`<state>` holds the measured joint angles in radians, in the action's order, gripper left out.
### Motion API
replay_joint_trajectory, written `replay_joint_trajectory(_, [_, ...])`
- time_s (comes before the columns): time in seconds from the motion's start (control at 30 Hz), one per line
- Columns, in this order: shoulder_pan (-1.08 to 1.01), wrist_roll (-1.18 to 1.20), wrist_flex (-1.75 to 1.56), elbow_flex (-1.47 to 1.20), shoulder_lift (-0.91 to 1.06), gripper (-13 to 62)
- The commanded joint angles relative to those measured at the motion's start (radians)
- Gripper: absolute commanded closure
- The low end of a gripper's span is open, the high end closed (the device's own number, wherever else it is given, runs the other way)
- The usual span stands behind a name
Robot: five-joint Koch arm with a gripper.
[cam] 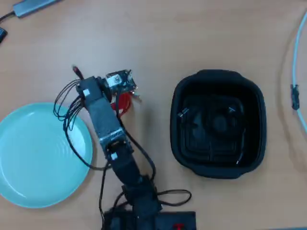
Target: Put a black charging cable in a black bowl and put a red charging cable in a green bowl
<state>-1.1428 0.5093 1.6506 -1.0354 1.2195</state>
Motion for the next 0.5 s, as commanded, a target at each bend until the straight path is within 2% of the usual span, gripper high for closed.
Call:
replay_joint_trajectory(0.0, [0.023, 0.015, 0.067, 0.163, 0.249, 57.3])
replay_joint_trajectory(0.13, [0.112, 0.015, 0.064, 0.176, 0.356, 57.2])
replay_joint_trajectory(0.47, [0.324, 0.011, 0.057, 0.178, 0.477, 57.2])
